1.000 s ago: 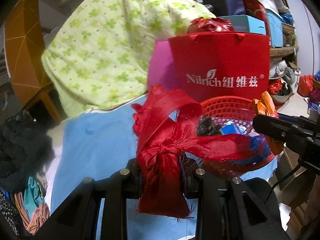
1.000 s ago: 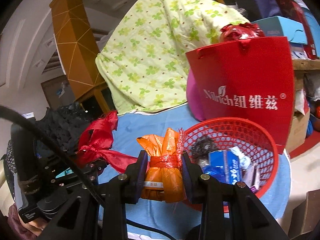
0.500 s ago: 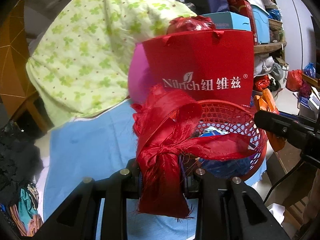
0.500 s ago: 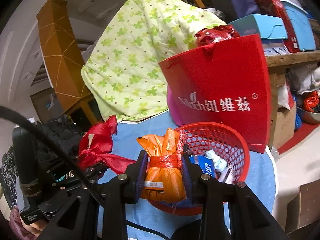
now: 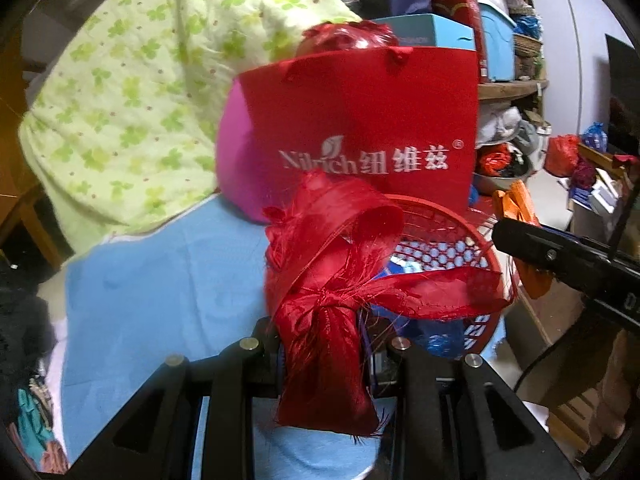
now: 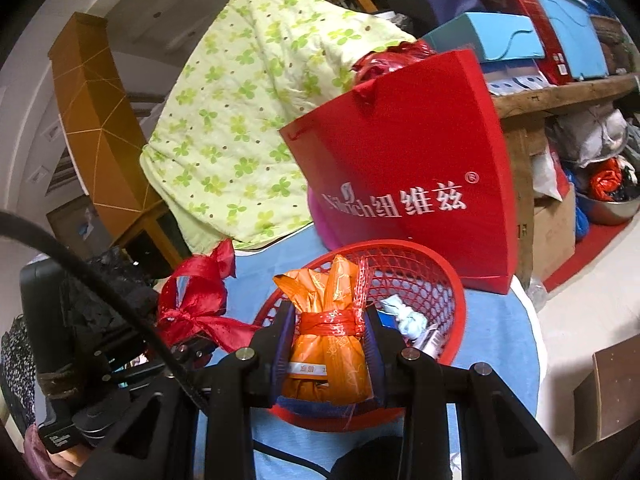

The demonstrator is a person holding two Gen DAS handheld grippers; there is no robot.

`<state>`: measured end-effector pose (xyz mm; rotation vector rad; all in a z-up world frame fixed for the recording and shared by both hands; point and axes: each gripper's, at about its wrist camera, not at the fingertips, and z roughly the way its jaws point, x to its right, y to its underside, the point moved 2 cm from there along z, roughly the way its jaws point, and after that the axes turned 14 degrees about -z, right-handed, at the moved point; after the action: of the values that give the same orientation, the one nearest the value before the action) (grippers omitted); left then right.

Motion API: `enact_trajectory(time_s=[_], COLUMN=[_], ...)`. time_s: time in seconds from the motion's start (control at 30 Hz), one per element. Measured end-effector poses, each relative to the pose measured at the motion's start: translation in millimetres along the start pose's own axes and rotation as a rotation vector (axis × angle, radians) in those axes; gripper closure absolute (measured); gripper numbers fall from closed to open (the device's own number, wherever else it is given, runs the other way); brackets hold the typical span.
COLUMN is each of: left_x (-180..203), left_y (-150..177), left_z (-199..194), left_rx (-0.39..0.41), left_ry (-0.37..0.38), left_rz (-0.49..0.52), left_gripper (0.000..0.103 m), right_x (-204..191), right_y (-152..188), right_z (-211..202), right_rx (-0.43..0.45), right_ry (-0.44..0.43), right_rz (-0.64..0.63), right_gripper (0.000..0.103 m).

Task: Collect trash
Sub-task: 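Carry the red ribbon and orange bundle over the red wastebasket, then open the left tool to drop the ribbon while the right tool releases the orange bundle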

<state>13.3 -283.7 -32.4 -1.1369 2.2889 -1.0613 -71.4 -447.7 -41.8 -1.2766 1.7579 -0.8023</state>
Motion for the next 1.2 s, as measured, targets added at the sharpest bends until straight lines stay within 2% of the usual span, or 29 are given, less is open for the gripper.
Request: enact_trajectory(time_s=[0.27, 0.4, 0.5, 0.67, 0.93, 0.97, 1.1, 1.2], left_x=[-20.0, -28.0, -28.1, -19.9, -3.9, -2.9, -4.6, -9.6], left_y=[-1.2, -3.4, -6.7, -9.0, -0.6, 1.2, 7.0, 6.4], left_z=[17.8, 27.0, 31.7, 43.0, 51.4, 53.8, 54.9, 52.3], left_rx=[-0.071, -0.099, -0.124, -0.146, -0.158, -0.166, -0.16, -0.142], left_ry=[0.097, 0.136, 0.199, 0.255, 0.297, 0.302, 0.3, 0.298], left_rz=[-0.064, -0.085, -0.096, -0.086, -0.044, -0.042, -0.032, -0.035], left_gripper=[0.072, 0.072, 0.072, 0.072, 0.066, 0.064, 0.043, 0.04], right_x=[21.6, 26.6, 27.2, 25.5, 34.9, 35.9, 35.9, 35.3], right_y=[4.0, 0.7, -1.8, -2.0, 0.9, 2.1, 6.6, 8.0], right_z=[2.1, 11.5, 20.1, 32.4, 54.4, 57.8, 65.6, 67.6], right_rx=[-0.014, -0.028, -0.043, -0.061, -0.1, -0.108, -0.129, -0.14], right_ry=[0.029, 0.013, -0.002, -0.02, -0.002, -0.002, -0.015, -0.013], right_rz=[0.046, 0.06, 0.076, 0.092, 0.119, 0.125, 0.147, 0.154], right_gripper=[0.067, 0.067, 0.067, 0.067, 0.067, 0.067, 0.067, 0.065])
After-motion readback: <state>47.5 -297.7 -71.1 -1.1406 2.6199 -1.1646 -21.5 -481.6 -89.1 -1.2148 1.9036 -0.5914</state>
